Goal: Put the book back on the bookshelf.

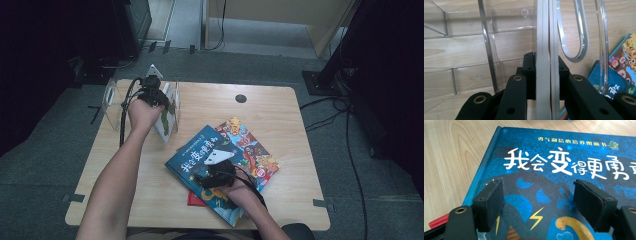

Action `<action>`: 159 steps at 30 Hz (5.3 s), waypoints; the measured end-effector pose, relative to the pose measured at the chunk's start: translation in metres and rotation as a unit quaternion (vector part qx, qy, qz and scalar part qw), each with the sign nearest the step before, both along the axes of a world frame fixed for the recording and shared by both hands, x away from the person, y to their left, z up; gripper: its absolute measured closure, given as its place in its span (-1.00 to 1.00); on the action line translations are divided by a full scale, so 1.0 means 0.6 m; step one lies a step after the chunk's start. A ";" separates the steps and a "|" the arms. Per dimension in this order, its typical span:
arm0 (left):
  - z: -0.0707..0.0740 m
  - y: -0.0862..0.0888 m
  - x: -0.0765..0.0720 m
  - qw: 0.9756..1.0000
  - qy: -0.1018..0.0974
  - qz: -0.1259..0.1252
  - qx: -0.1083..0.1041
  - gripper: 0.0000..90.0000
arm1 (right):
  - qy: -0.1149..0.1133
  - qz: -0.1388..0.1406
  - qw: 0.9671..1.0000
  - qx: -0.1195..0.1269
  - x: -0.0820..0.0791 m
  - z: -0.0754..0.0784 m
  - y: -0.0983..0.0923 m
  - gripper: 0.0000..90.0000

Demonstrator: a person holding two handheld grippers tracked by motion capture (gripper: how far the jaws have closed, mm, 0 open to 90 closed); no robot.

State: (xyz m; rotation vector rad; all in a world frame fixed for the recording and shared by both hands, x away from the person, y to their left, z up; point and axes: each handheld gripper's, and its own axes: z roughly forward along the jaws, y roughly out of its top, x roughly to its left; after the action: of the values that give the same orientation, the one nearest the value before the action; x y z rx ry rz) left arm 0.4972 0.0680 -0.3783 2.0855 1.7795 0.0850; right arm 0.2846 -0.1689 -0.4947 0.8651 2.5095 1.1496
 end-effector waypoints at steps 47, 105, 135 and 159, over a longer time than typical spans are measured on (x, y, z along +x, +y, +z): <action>-0.010 -0.009 0.016 1.000 0.015 -0.020 0.005 0.62 | -0.001 -0.005 1.000 0.001 -0.001 0.000 -0.001 -0.41; 0.029 0.076 -0.100 0.997 -0.030 -0.062 -0.046 0.63 | -0.002 -0.012 1.000 0.003 -0.004 0.000 -0.005 -0.33; -0.006 0.078 -0.193 0.987 -0.059 -0.127 -0.072 0.71 | 0.001 -0.027 1.000 0.011 -0.015 0.001 -0.024 -0.10; -0.105 0.082 -0.218 0.977 -0.062 -0.185 -0.084 1.00 | 0.005 -0.067 0.997 0.028 -0.020 0.002 -0.079 0.36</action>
State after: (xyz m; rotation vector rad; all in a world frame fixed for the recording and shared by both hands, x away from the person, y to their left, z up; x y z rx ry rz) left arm 0.3663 0.1171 -0.4415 2.1958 1.2567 -0.0371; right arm 0.2729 -0.2165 -0.4936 1.0399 2.3961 1.1785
